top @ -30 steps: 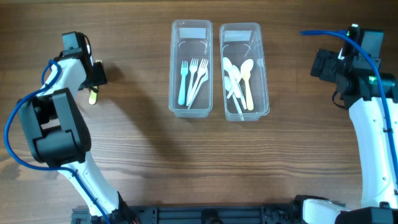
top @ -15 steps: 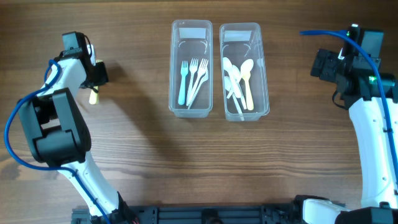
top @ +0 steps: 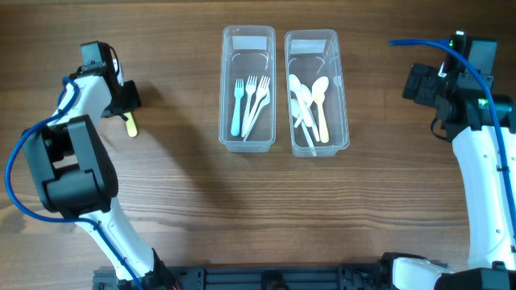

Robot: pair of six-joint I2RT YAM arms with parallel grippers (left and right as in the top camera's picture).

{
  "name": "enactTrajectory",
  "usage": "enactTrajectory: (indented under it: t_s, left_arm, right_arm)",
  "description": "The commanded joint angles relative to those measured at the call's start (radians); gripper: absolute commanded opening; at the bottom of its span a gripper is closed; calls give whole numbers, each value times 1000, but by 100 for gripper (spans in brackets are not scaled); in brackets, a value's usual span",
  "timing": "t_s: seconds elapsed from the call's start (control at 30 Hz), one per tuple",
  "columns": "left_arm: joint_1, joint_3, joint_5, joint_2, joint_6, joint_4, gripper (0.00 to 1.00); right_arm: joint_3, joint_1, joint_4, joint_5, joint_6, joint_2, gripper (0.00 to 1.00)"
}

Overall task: Pack container
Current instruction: 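Move the left gripper to the yellow fork and grasp it, then place the yellow fork into the left container and open the gripper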

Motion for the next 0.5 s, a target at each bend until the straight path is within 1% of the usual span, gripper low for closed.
enactTrajectory:
  t_s: [0.0,0.17,0.27,0.37,0.47]
  left_arm:
    - [-39,3,27,-163,-77,-10,4]
    - [-122,3,32,-331,-164,-11,4]
    - [-225,3,112,-430,-167,-21,4]
    - [-331,3,135,-465,-216,-24,4]
    - [-443,3,138,-459,-261,-11,4]
  right_arm:
    - [10,2,0,13,-5,-3,100]
    - [10,2,0,13,-5,-3,100]
    - [10,2,0,13,-5,-3,100]
    - [10,2,0,13,-5,-3,100]
    - [10,2,0,13,-5,-3,100]
